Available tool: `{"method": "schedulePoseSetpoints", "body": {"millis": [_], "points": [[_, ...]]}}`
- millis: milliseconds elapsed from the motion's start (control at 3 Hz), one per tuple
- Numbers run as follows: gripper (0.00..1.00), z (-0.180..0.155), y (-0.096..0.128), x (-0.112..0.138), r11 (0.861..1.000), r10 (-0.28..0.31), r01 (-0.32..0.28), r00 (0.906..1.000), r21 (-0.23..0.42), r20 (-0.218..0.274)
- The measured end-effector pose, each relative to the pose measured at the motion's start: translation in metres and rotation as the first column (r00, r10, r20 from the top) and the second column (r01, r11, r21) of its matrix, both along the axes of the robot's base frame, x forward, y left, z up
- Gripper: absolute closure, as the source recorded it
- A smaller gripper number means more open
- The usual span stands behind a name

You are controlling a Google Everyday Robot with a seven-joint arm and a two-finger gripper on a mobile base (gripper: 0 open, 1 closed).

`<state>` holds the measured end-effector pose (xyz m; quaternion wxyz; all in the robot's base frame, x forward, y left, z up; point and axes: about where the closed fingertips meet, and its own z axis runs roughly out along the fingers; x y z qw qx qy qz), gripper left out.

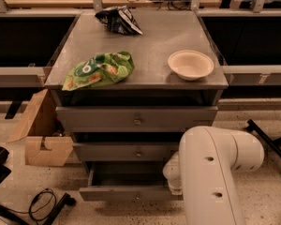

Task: Open bottom drawer

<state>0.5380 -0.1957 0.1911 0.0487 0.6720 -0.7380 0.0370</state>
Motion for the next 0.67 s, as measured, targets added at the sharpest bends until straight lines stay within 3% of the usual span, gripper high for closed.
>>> {"method": "schedulePoseSetpoints", "body": {"millis": [667], "points": [[1.00, 0.0049, -0.0004, -0.0047, 1.000, -0.003, 0.003, 1.0000, -0.006, -0.004]]}}
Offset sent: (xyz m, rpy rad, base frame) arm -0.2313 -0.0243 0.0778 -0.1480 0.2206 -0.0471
